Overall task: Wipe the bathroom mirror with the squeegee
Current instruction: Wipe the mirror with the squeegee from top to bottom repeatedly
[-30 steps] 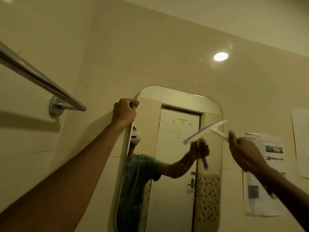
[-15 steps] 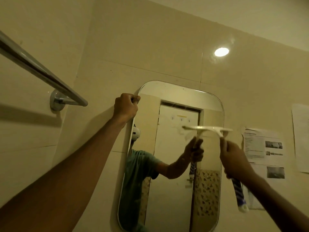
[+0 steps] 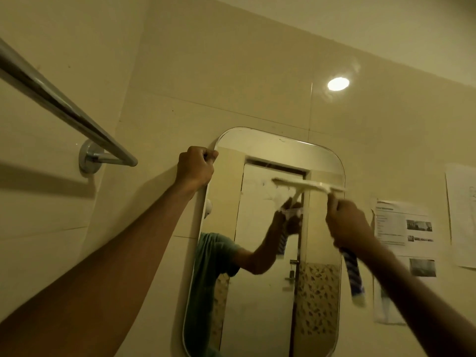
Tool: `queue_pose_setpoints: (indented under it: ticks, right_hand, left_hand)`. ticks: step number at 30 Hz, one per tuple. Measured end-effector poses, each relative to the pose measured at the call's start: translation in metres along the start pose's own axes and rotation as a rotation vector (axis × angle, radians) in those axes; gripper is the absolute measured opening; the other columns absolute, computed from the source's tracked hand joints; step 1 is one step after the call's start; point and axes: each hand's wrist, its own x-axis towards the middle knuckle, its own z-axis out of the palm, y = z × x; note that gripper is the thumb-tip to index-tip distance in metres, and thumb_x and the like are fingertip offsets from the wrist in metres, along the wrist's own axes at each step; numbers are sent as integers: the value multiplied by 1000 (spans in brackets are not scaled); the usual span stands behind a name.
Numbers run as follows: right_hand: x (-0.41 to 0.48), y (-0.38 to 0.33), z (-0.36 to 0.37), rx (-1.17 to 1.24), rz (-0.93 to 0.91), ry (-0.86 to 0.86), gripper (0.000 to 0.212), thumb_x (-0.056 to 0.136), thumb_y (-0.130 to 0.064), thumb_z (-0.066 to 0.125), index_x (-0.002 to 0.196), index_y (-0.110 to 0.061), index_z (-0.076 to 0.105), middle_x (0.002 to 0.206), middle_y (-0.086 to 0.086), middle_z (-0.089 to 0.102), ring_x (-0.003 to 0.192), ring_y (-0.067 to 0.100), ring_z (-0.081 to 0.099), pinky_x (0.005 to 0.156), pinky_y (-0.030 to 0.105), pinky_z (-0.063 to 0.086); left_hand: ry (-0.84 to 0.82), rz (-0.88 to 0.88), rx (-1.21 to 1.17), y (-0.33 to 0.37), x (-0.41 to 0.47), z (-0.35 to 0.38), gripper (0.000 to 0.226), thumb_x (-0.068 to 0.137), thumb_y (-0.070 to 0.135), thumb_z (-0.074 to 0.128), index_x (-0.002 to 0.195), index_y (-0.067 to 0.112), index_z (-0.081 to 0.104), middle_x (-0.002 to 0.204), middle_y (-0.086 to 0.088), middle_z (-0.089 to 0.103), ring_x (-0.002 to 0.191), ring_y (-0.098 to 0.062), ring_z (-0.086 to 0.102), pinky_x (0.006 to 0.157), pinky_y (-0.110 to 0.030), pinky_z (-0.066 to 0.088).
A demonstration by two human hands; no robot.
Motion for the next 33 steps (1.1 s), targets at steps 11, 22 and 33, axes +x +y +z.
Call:
queue_pose_setpoints:
  ticks: [11, 22, 33]
  right_hand:
    - [45, -88, -19, 67, -61, 56, 42, 102, -37, 32, 76, -8, 52, 62, 6, 54, 43, 15, 52, 38, 25, 47]
    - [-71, -52, 63, 0, -46, -111, 45, 100, -39, 30, 69, -18, 54, 50, -5, 53, 31, -1, 48, 32, 9, 32]
    - [5, -117, 45, 51, -67, -14, 35, 101, -29, 36, 77, -9, 54, 58, 1, 56, 33, 7, 54, 28, 10, 35]
  left_hand:
    - [-16, 12, -46, 2, -2, -6, 30, 96, 28, 56, 105, 4, 70, 102, -13, 72, 81, -19, 59, 70, -26, 41]
    - [-88, -135, -191, 11, -5, -16, 44, 95, 25, 38, 81, -8, 63, 84, -26, 68, 76, -38, 65, 76, -55, 56]
    - [-248, -344, -470, 12, 5, -25, 63, 96, 39, 17, 101, -3, 64, 75, -15, 63, 62, -26, 60, 64, -37, 58]
